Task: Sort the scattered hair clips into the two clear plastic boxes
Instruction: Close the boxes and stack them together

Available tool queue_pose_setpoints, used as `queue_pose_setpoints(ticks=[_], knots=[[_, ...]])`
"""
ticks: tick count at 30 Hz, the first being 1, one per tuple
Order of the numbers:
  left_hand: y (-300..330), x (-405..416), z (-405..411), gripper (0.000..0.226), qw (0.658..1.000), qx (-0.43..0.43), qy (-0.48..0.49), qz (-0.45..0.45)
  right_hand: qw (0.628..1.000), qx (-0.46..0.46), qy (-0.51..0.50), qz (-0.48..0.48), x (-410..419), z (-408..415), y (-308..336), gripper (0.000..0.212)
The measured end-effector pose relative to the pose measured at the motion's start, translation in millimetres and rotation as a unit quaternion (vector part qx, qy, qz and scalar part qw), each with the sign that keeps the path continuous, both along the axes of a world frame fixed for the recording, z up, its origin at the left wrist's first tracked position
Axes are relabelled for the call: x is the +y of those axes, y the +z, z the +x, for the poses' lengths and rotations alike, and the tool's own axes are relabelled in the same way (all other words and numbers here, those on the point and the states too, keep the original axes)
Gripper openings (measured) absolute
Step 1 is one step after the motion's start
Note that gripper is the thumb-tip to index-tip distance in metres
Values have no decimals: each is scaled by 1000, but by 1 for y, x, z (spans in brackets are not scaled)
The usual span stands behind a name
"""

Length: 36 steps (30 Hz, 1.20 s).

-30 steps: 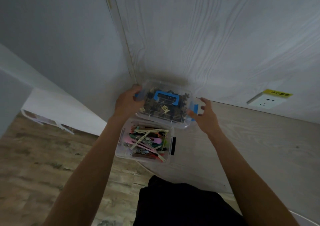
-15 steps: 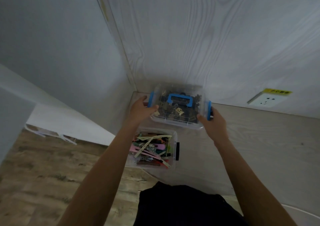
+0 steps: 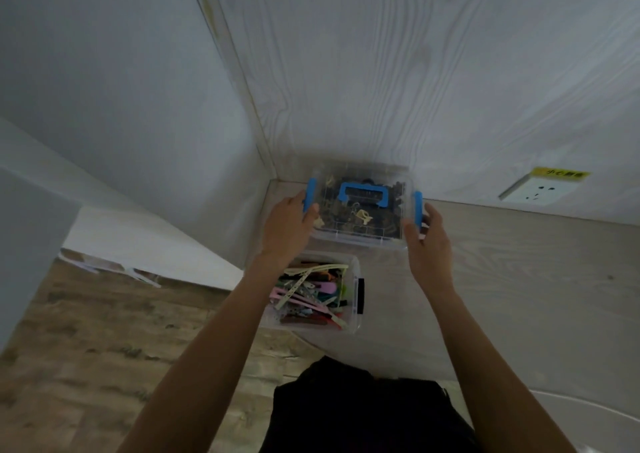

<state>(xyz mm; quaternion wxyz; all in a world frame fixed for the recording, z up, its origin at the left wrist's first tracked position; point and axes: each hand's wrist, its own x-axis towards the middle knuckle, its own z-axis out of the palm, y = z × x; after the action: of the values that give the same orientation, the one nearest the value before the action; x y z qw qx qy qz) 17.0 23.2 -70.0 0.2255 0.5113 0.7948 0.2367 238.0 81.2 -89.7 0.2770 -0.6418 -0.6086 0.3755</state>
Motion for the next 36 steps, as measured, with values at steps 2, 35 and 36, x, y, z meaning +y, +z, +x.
queue_pose_setpoints(ticks=[2, 35, 36], knots=[[3, -20, 1, 41, 999, -20, 32, 23, 999, 46, -21, -3, -17, 4, 3, 43], [-35, -216, 10, 39, 966, -48, 252, 39, 771, -334, 540, 52, -71, 9, -62, 115], [-36, -215, 9, 39, 965, -48, 253, 41, 783, -341, 517, 60, -72, 22, -60, 114]])
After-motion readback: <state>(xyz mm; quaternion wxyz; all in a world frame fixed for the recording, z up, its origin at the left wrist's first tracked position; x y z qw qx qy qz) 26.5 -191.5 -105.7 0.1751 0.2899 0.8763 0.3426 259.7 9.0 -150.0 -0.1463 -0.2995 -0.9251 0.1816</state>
